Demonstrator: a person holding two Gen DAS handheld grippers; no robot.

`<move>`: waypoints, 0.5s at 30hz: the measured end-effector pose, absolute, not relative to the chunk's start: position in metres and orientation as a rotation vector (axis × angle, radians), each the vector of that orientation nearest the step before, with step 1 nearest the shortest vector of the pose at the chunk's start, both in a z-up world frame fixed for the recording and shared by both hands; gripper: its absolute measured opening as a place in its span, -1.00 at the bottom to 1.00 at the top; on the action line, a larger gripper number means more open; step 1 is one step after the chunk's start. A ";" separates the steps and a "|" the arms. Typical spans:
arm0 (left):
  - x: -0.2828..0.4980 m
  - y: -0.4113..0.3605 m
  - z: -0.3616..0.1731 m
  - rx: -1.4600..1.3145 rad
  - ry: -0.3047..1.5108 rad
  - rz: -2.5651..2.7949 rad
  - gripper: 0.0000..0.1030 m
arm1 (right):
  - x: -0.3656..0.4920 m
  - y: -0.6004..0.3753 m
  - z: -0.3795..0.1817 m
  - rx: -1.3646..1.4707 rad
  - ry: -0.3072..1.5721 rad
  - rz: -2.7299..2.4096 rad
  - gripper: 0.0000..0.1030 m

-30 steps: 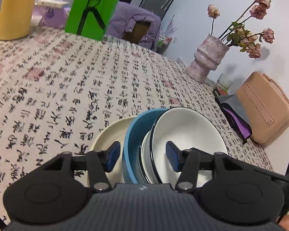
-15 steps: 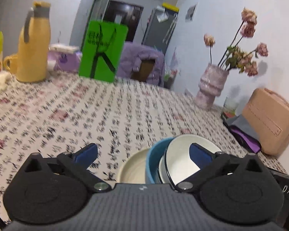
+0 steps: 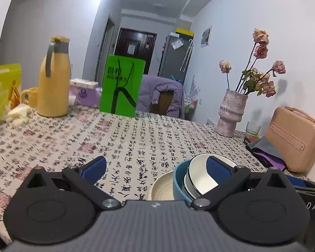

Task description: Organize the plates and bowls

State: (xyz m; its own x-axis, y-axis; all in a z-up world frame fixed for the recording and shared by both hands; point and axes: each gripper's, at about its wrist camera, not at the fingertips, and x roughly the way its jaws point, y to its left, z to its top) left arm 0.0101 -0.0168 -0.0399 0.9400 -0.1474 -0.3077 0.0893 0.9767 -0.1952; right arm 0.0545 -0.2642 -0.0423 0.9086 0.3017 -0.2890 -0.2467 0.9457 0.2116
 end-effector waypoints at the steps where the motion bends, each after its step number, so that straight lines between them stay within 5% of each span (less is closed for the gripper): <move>1: 0.005 -0.016 -0.040 -0.170 0.317 -0.119 1.00 | 0.051 -0.263 -0.042 0.168 0.320 0.283 1.00; 15: -0.056 -0.006 -0.043 -0.082 0.250 -0.076 1.00 | -0.005 -0.246 -0.037 0.090 0.262 0.268 1.00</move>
State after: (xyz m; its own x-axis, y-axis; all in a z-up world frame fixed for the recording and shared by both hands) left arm -0.0560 -0.0056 -0.0433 0.9662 -0.0849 -0.2435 0.0646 0.9938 -0.0904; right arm -0.0049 -0.2457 -0.0372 0.9307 0.2732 -0.2434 -0.2499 0.9605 0.1224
